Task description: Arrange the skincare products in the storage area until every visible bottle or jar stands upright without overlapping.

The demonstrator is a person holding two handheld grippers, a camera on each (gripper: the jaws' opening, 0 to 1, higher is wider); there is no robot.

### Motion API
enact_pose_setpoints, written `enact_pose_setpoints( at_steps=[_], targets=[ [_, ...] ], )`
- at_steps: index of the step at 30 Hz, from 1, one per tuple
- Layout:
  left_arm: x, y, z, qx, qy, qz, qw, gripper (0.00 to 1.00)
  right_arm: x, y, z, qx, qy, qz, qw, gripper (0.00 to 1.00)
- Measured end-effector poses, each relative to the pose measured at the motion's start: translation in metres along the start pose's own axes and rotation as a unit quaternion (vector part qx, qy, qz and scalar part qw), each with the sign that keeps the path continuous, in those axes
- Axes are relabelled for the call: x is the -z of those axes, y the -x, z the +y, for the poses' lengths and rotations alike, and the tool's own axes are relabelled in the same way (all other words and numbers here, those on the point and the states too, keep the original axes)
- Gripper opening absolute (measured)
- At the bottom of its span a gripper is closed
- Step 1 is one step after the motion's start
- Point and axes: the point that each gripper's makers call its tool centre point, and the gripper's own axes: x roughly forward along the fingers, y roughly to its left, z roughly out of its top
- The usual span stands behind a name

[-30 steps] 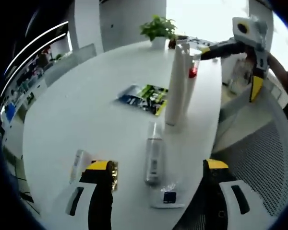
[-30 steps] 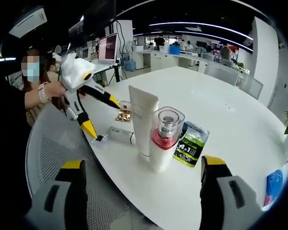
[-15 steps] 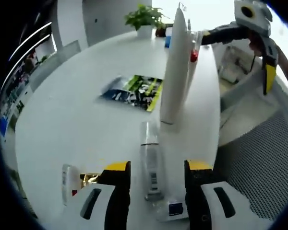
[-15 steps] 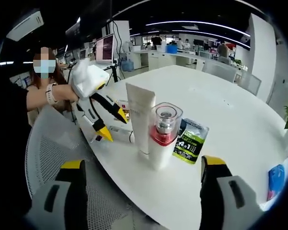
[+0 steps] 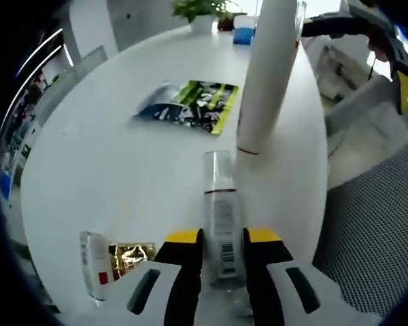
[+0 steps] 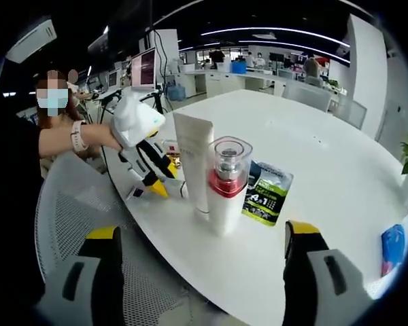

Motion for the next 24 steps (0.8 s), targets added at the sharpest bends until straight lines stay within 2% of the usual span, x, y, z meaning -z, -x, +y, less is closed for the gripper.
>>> enact_pose_setpoints(
  at_steps=[15, 21, 22, 24],
  targets=[
    [0.005, 0.004, 0.006, 0.002, 0.007, 0.0, 1.0, 0.17, 0.0, -0.004, 0.004, -0.005, 0.0, 0.003, 1.0, 1.0],
    [0.011, 0.008, 0.015, -0.011, 0.014, -0.003, 0.9998, 0.16, 0.001, -0.004, 0.007, -0.007, -0.001, 0.004, 1.0, 1.0],
    [0.011, 0.01, 0.019, -0.022, 0.008, -0.006, 0.9997, 0.16, 0.001, -0.005, 0.007, -0.008, -0.003, 0.003, 1.0, 1.0],
    [0.01, 0.015, 0.02, -0.024, 0.02, -0.018, 0.9994, 0.16, 0.001, -0.005, 0.008, -0.008, -0.006, -0.001, 1.0, 1.0]
  ],
)
